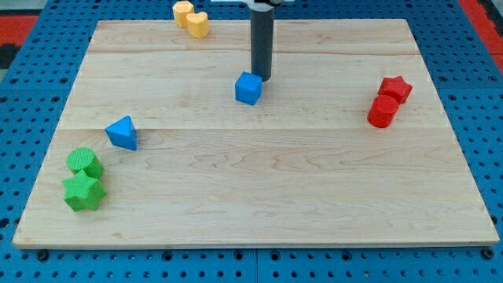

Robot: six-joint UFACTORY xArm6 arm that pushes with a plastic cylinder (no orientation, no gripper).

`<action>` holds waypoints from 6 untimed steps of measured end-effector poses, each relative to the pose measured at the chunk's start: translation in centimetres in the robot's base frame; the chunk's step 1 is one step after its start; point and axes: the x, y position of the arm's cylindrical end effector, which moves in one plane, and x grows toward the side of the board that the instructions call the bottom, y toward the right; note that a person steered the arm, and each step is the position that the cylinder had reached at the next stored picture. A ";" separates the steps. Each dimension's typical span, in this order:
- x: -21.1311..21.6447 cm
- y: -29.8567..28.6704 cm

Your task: Push the blue cube close to the blue triangle

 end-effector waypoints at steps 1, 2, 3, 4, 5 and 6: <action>2.0 -3.2; 3.5 -4.7; 3.5 1.8; 5.8 -0.4; 5.9 -9.9; 8.3 -16.1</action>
